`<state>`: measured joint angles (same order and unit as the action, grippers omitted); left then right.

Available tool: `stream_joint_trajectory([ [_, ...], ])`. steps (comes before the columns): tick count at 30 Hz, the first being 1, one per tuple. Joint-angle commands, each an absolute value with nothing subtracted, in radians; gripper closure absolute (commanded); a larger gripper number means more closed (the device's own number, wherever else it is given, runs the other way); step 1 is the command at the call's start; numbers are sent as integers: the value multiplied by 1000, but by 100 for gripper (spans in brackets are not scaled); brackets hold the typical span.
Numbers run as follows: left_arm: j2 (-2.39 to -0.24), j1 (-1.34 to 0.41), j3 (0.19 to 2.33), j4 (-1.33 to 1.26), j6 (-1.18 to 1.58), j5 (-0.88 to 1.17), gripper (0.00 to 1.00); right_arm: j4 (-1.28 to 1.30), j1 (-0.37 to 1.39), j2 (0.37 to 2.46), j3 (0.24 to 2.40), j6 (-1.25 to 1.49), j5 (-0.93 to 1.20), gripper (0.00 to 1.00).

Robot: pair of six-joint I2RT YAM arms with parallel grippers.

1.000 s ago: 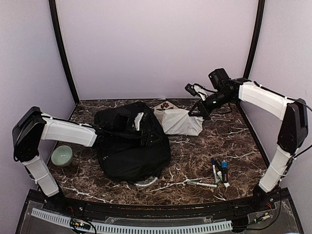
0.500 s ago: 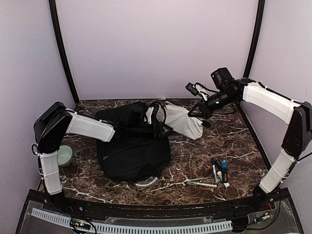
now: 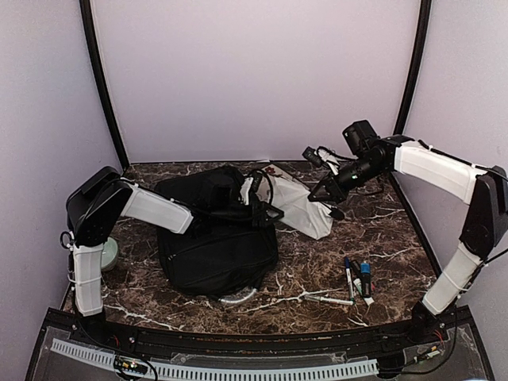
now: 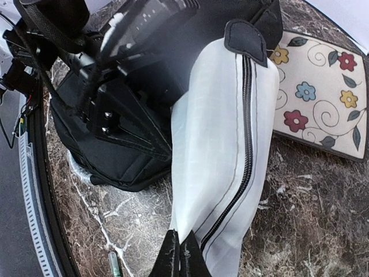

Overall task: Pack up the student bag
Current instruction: Place the pencil case at the center of the board.

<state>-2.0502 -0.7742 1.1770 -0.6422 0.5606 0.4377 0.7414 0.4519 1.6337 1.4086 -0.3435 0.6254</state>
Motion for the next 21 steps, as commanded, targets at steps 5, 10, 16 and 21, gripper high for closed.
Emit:
stream_joint_trajectory([
  [5, -2004, -772, 1180, -595, 470, 471, 40, 616, 461, 1600, 1289, -389, 480, 100],
  [10, -1974, -772, 1174, -506, 436, 476, 40, 603, 463, 1563, 1232, -403, 458, 100],
  [16, -1921, -773, 1148, -430, 384, 480, 40, 608, 546, 1511, 1126, -414, 426, 100],
  [21, -1878, -772, 1108, -438, 335, 483, 40, 643, 627, 1502, 1079, -436, 427, 96],
])
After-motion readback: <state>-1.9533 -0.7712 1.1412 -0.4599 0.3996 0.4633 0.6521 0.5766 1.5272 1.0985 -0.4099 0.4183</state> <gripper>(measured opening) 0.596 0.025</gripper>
